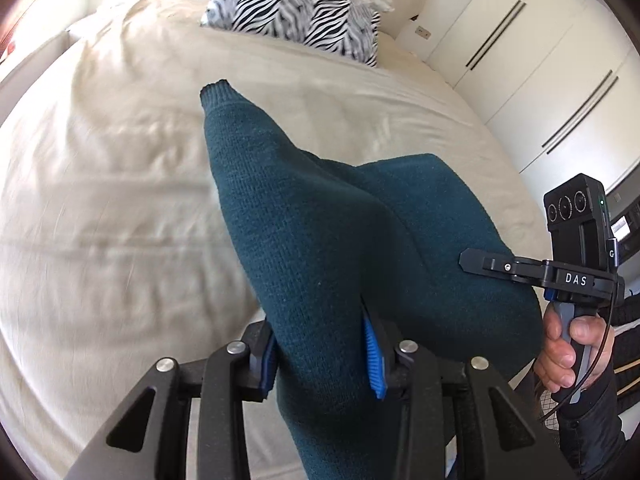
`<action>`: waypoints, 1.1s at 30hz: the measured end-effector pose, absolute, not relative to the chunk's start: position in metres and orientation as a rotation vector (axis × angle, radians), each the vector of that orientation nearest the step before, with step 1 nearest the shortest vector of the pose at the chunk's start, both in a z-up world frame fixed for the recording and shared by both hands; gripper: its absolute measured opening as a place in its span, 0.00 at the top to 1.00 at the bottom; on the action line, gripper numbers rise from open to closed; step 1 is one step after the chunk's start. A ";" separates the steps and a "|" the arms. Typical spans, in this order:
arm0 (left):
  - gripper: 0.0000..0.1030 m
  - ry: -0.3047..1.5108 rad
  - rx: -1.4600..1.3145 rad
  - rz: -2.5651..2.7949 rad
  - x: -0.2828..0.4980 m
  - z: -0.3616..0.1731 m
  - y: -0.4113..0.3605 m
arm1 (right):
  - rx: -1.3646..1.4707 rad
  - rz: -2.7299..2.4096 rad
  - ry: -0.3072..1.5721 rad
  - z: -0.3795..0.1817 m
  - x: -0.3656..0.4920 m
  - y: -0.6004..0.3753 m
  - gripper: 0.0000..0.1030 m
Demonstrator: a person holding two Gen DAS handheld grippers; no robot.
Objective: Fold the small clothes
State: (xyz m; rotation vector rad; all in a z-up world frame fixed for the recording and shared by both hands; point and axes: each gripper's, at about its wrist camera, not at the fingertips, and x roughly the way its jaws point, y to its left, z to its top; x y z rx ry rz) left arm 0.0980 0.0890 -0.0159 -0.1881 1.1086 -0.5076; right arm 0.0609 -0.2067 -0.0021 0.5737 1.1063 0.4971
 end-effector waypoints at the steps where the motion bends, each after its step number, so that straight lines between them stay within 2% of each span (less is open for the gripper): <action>1: 0.63 1.122 -0.193 -0.502 0.098 -0.028 0.093 | 0.582 0.493 1.125 -0.012 0.058 -0.199 0.78; 5: 0.56 1.131 -0.219 -0.476 0.087 -0.063 0.112 | 0.626 0.434 1.174 -0.058 0.046 -0.192 0.76; 7: 0.52 1.106 -0.228 -0.472 0.082 -0.065 0.114 | 0.683 0.426 1.170 -0.073 0.037 -0.201 0.73; 10: 0.50 1.084 -0.187 -0.447 0.074 -0.060 0.106 | 0.751 0.427 1.152 -0.087 0.038 -0.211 0.72; 17: 0.47 1.044 -0.138 -0.367 0.070 -0.051 0.092 | 0.767 0.401 1.121 -0.086 0.033 -0.213 0.67; 23: 0.44 0.966 -0.093 -0.296 0.059 -0.033 0.091 | 0.679 0.326 1.037 -0.051 -0.007 -0.244 0.67; 25: 0.33 0.920 -0.075 -0.271 0.051 -0.023 0.092 | 0.635 0.292 1.001 -0.036 -0.017 -0.246 0.67; 26: 0.30 0.895 -0.063 -0.260 0.047 -0.018 0.092 | 0.607 0.276 0.978 -0.028 -0.023 -0.244 0.64; 27: 0.23 0.863 -0.046 -0.247 0.042 -0.011 0.091 | 0.581 0.260 0.954 -0.021 -0.029 -0.242 0.59; 30: 0.13 0.768 -0.006 -0.210 0.025 0.008 0.089 | 0.479 0.217 0.867 0.012 -0.048 -0.235 0.57; 31: 0.05 0.729 0.011 -0.191 0.018 0.016 0.089 | 0.433 0.196 0.825 0.024 -0.056 -0.230 0.57; 32: 0.00 0.688 0.026 -0.168 0.012 0.024 0.088 | 0.397 0.181 0.790 0.035 -0.063 -0.226 0.53; 33: 0.00 0.636 0.043 -0.139 0.004 0.033 0.087 | 0.355 0.163 0.745 0.049 -0.072 -0.221 0.47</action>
